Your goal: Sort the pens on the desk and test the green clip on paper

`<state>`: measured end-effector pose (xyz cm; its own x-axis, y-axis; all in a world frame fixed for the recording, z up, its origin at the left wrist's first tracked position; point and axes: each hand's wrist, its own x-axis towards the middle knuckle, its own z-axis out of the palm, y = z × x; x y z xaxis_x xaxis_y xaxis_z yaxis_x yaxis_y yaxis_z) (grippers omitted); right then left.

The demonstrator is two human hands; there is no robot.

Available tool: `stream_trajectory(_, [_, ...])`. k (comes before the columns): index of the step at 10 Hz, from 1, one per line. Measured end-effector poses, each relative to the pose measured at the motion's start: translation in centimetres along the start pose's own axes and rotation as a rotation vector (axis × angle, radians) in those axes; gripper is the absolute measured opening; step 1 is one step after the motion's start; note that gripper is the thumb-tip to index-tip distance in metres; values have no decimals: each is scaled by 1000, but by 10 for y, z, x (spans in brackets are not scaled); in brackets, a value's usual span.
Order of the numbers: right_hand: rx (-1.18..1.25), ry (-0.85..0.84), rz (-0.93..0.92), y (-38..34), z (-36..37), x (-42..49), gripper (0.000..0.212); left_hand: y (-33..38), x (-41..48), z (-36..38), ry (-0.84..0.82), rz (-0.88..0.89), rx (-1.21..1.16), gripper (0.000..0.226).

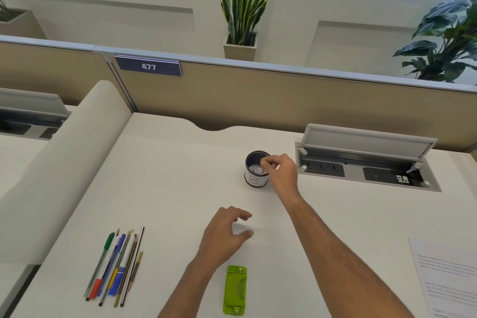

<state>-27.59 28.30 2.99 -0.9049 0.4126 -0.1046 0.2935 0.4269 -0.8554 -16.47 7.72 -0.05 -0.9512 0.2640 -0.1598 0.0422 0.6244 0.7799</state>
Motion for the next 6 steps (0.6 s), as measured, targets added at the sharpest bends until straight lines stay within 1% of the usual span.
stream_trajectory(1, [76, -41, -18, -2, -6, -4, 20, -17, -29, -10, -182, 76, 120, 74])
stream_trajectory(2, [85, -7, -46, -3, -11, -6, 23, -29, -53, -13, -242, 131, 198, 92])
stream_trajectory(3, [-54, 86, -141, -1, -11, -15, 23, -24, -56, -13, -75, 200, 193, 68])
stream_trajectory(4, [-271, 134, -297, 0, -15, -29, 24, -6, -34, -19, 143, 288, 230, 44])
stream_trajectory(5, [-452, 162, -401, 3, -25, -44, 27, 13, -8, -25, 276, 316, 286, 43])
stream_trajectory(6, [-529, 197, -431, 8, -34, -59, 31, 30, 9, -24, 310, 268, 319, 49])
